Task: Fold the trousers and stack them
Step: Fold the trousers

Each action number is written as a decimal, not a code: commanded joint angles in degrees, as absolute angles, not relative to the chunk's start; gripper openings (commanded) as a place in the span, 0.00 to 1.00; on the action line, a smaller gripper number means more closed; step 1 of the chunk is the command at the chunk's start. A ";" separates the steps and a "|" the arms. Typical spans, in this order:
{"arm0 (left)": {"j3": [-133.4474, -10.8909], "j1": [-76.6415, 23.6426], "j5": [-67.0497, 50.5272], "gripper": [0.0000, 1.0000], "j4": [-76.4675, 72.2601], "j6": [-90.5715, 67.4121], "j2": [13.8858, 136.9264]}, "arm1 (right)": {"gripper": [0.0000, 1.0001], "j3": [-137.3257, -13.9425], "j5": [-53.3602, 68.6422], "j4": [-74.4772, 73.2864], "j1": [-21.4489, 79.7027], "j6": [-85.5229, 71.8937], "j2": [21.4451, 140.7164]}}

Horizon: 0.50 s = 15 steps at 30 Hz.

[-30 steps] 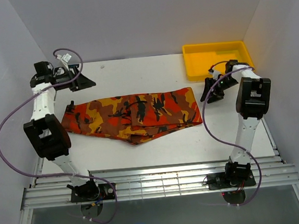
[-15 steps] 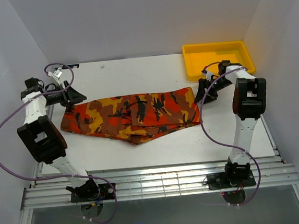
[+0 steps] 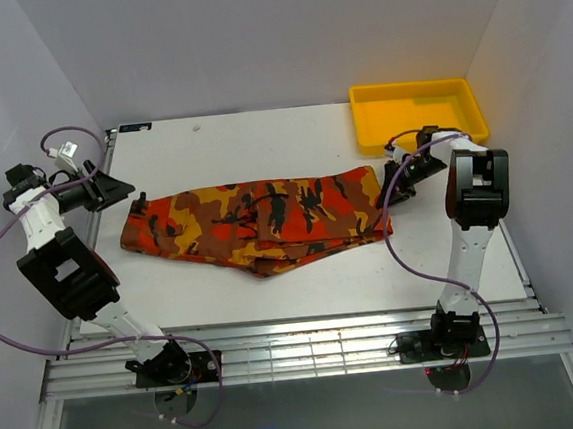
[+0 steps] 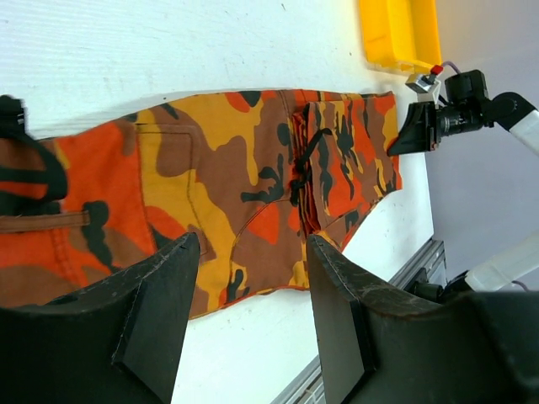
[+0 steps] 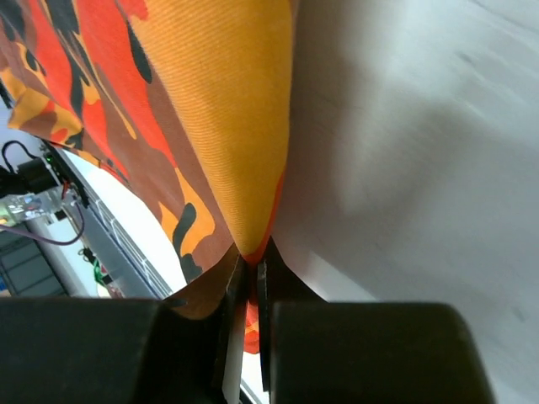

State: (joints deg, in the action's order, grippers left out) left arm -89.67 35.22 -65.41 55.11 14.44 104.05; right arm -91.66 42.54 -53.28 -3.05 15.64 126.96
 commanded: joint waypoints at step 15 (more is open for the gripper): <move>-88.60 36.30 -65.13 0.65 58.01 21.97 101.87 | 0.08 -115.48 39.10 -75.06 -18.90 27.69 109.00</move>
